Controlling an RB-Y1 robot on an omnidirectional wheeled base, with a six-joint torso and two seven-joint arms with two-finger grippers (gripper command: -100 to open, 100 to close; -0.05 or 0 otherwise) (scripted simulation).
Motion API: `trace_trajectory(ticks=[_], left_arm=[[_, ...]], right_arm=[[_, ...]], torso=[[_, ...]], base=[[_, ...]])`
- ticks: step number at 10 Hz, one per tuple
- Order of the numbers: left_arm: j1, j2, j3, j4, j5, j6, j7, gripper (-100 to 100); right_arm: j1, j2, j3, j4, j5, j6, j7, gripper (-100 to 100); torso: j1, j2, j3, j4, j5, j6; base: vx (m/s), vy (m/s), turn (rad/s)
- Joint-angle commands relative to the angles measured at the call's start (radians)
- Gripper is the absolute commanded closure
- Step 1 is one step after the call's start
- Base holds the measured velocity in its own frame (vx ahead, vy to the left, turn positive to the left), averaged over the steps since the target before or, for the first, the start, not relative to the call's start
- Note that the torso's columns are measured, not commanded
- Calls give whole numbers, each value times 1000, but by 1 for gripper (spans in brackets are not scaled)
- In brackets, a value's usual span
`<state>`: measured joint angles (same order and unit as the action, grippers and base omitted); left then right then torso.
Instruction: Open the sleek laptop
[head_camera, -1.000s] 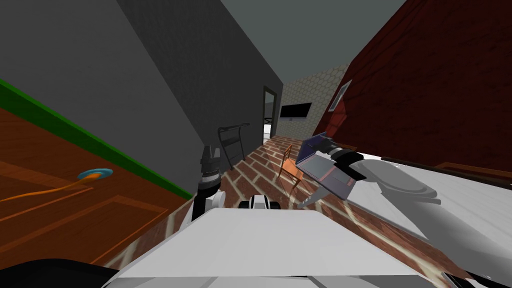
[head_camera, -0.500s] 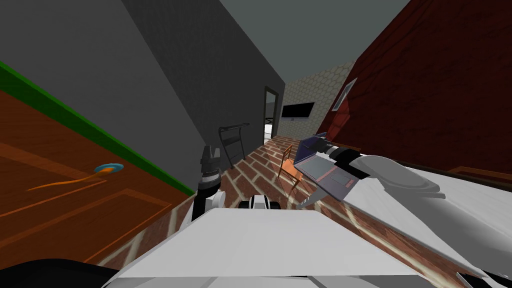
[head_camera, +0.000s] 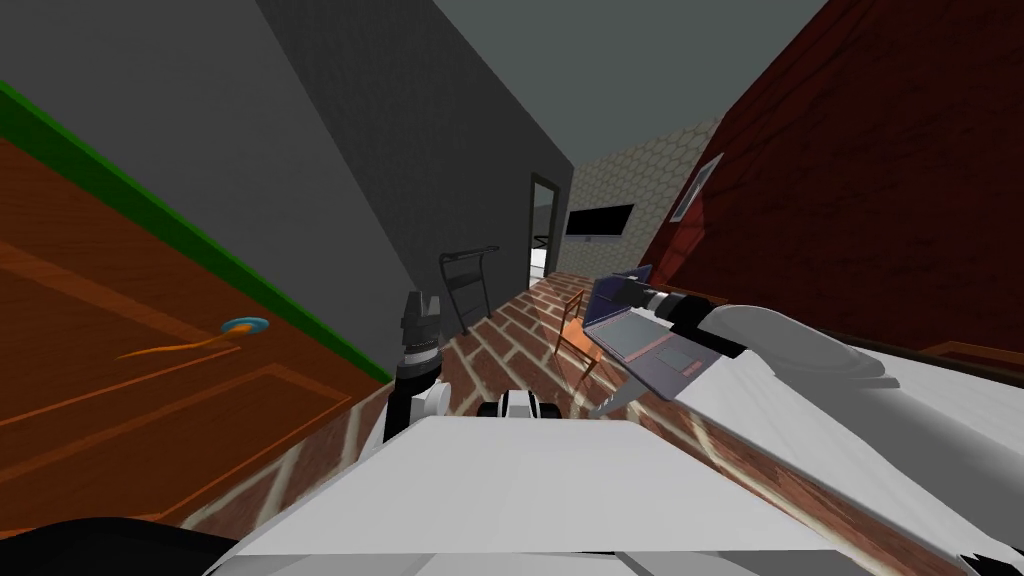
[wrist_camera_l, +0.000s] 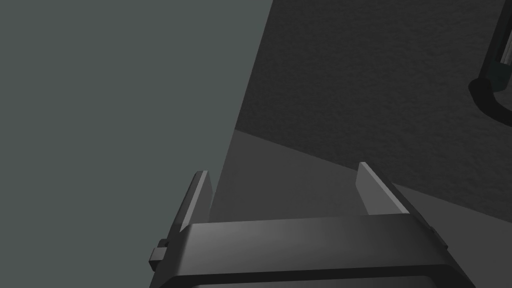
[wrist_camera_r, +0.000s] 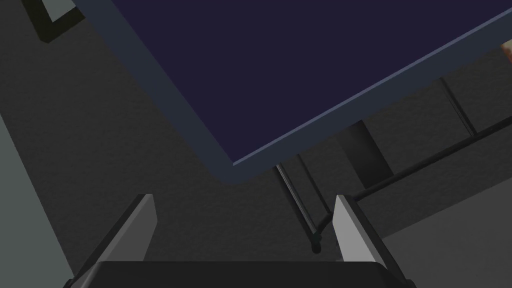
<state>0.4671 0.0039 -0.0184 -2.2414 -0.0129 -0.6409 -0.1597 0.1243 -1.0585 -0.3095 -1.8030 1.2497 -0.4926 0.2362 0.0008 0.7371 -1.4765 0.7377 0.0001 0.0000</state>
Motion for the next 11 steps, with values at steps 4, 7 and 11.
trace_trajectory(ticks=[4, 7, 11], left_arm=[[0, 0, 0, 0, 0, 0, 0, 0], [0, 0, 0, 0, 0, 0, 0, 0], [0, 0, 0, 0, 0, 0, 0, 0]], right_arm=[[-9, -35, 2, 71, 16, 4, -13, -100], [-22, -55, 0, 149, 33, 37, -28, -100], [-22, -55, 0, 149, 33, 37, -28, 100]], torso=[[1, 5, 3, 1, 0, 0], [-1, 2, 1, 1, 0, 1], [-1, -2, -1, -1, -1, 1]], base=[[-77, -22, 229], [-123, -4, 285], [-43, -3, 64]])
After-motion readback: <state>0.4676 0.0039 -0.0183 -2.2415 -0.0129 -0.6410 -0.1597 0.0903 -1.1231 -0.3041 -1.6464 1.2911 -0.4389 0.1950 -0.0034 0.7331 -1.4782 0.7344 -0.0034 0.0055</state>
